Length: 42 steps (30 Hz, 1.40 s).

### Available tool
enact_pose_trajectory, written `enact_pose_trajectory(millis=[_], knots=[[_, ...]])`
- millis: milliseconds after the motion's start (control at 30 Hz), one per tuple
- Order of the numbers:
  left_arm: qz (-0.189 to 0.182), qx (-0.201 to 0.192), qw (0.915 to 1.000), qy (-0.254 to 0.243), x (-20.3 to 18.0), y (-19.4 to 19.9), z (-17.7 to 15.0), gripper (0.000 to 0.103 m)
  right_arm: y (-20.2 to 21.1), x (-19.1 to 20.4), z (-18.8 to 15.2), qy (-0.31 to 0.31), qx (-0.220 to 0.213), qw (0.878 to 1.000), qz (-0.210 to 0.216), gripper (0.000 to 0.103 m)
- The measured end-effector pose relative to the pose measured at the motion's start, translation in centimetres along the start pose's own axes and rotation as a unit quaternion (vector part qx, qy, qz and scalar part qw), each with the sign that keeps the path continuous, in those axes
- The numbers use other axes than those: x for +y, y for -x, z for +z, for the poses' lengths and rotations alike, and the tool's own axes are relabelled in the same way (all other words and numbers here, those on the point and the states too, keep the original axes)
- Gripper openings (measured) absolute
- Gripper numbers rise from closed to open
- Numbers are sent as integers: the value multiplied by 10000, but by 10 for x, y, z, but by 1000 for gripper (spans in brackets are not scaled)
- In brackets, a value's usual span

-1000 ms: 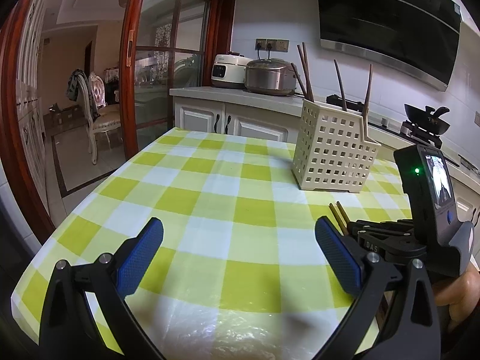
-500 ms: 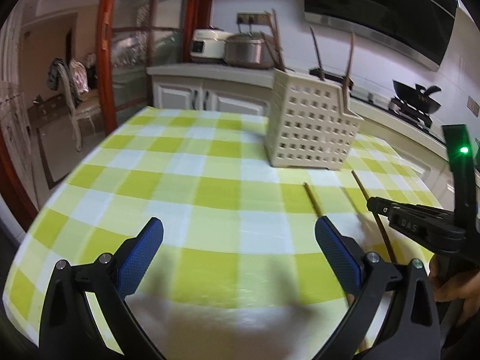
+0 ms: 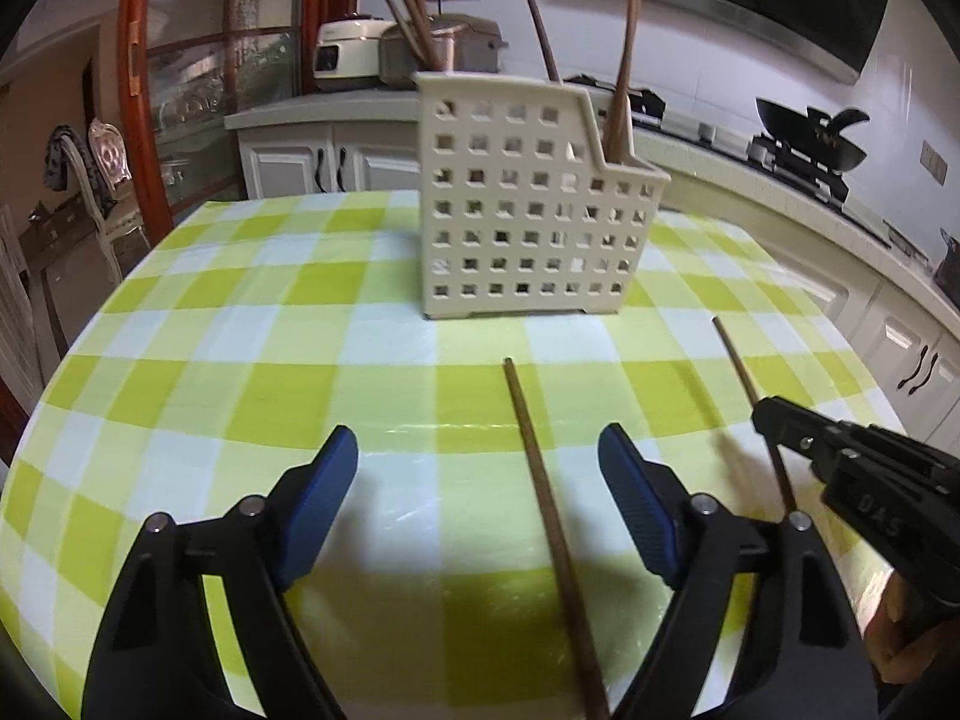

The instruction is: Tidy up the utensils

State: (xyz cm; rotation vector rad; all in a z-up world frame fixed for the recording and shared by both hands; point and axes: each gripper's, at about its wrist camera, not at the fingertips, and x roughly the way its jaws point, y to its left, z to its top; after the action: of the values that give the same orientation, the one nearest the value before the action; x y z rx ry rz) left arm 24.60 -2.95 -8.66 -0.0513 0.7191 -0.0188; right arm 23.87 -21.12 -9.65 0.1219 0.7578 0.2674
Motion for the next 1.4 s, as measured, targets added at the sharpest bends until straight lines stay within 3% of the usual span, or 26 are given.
enact_pose_trajectory(millis=[133,267,433,500,667,700,1000,1400], knots=[[-11,179,9998,-66,-8,-15,1,69,6,-8,2,-60,-76,9999,58,7],[-38,421,9989,-181,-17,-31,4,52,9,-13,3,-101,-129,9998,116,7],[77,568,9979,-288,-27,-42,6,37,11,-17,2,-149,-147,9996,184,7],[85,711,9970,-294,-28,-49,6,25,12,-18,1,-168,-160,9995,199,7],[190,734,9964,-375,-31,-52,6,17,16,-20,1,-180,-195,9994,221,7],[196,733,9964,-378,-31,-52,6,8,16,-20,1,-182,-194,9994,223,7],[85,542,9978,-371,-27,-39,7,6,20,-12,1,-58,-226,9995,222,7],[-152,-169,9996,-146,-2,30,14,6,36,13,6,197,-471,9982,301,7]])
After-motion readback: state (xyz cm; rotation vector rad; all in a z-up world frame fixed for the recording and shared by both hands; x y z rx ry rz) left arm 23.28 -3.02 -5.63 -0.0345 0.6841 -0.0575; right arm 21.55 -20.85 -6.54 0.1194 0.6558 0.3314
